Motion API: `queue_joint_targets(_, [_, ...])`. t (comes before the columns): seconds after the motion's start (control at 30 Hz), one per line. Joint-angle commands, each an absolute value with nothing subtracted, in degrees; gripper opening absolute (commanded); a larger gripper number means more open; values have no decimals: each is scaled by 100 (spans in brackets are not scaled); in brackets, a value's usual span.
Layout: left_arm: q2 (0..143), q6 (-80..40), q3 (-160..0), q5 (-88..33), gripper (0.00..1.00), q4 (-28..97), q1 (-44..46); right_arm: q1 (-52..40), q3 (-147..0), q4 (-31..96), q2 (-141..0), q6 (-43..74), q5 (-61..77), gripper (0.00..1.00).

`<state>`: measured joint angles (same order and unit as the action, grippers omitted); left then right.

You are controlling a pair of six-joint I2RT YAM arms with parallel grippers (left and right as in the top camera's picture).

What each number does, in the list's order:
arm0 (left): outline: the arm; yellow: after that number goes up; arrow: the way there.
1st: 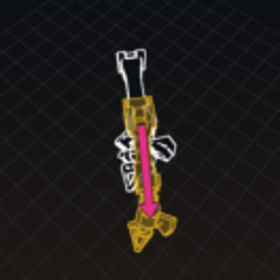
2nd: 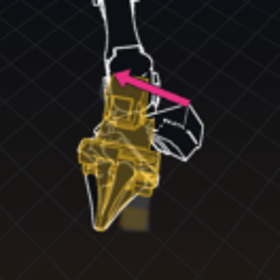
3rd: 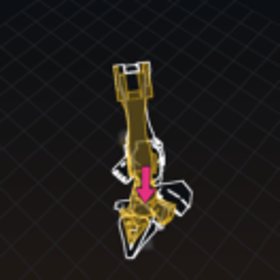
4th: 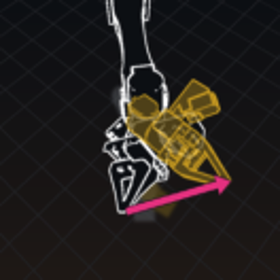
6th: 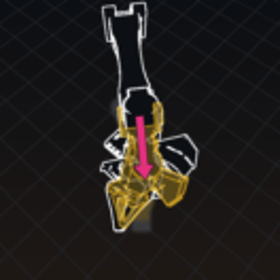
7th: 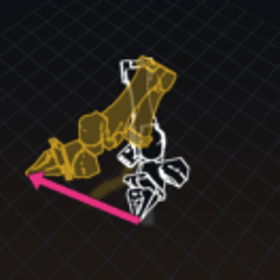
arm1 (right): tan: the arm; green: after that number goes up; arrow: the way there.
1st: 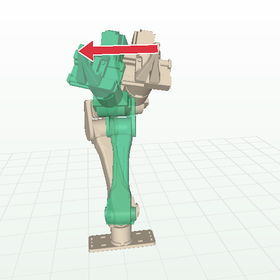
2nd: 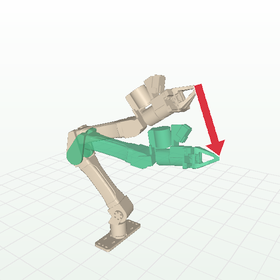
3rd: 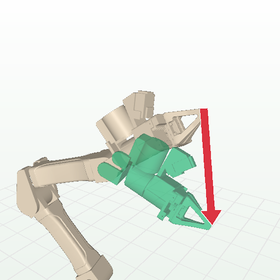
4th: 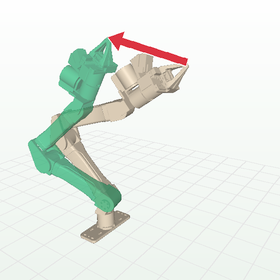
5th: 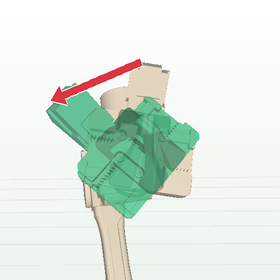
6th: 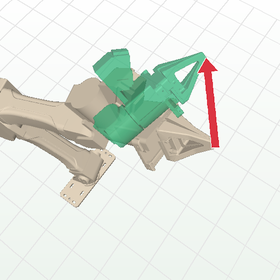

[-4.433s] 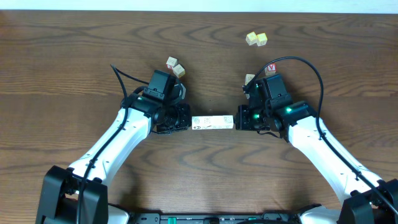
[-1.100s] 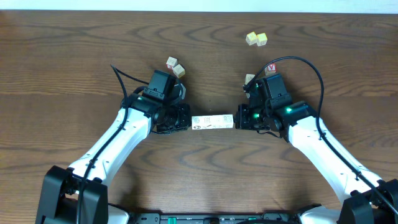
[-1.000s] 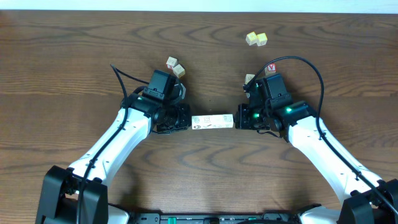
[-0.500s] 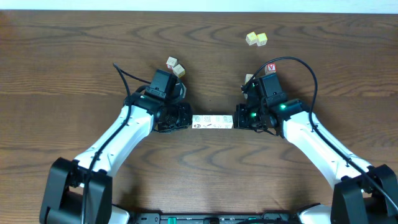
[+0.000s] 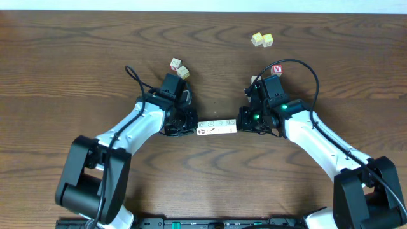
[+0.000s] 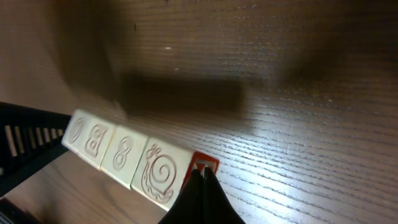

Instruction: Lift 4 blocks

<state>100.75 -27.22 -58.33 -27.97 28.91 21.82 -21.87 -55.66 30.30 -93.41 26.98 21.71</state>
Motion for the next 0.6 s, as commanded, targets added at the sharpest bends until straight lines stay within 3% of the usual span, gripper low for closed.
queue_joint_targets(0.0, [10119, -2814, -5839, -3387, 7, 2724, 2324, -2335, -5734, 2952, -9629, 2783, 2899, 1])
queue_joint_targets(0.57, [10451, -3011, -5839, -2858, 7, 2449, 2805, -2335, -5732, 2816, -10237, 2783, 2722, 1])
